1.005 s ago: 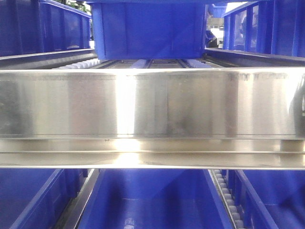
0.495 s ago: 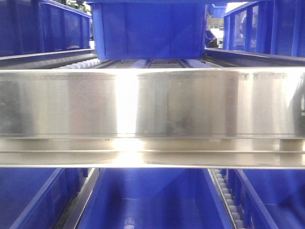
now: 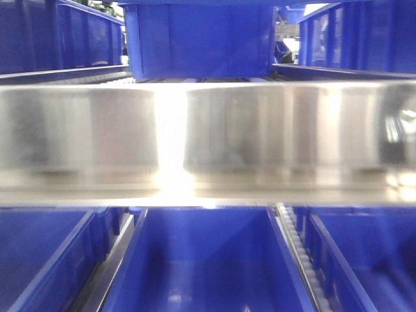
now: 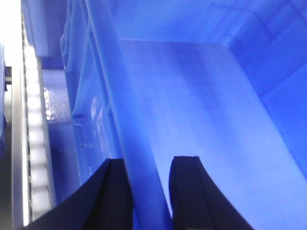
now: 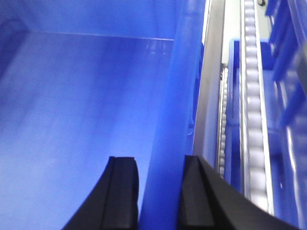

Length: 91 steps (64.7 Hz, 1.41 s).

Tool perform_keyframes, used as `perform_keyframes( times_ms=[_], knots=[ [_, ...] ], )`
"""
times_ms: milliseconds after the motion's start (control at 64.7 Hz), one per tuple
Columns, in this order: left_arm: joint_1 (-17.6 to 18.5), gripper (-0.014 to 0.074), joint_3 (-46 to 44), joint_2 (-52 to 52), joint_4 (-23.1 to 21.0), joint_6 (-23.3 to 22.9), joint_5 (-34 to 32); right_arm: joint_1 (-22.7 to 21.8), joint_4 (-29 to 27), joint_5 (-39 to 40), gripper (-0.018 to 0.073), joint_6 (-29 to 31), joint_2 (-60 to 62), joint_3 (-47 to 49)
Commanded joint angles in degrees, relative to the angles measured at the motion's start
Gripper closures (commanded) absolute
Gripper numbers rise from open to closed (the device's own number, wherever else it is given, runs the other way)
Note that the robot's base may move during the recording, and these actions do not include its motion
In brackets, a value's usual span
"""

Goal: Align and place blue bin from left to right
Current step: 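Pull the gripped blue bin off the roller shelf toward the robot, then back the base away from the rack holding the bin in both grippers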

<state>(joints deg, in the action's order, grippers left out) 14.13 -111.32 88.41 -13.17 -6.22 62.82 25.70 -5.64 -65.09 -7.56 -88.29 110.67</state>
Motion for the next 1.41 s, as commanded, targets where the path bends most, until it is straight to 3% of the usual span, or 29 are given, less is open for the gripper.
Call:
perform_keyframes(
  times_ms=[0, 1391],
  knots=[
    [0.4, 0.0707, -0.9, -1.2, -1.6, 1.1, -4.0, 0.2, -1.6, 5.6, 0.0712, 1.3, 1.6, 0.6],
    [0.4, 0.0707, -0.9, -1.2, -1.7, 1.1, -4.1, 0.2, -1.6, 5.6, 0.0712, 1.3, 1.6, 0.6]
  ],
)
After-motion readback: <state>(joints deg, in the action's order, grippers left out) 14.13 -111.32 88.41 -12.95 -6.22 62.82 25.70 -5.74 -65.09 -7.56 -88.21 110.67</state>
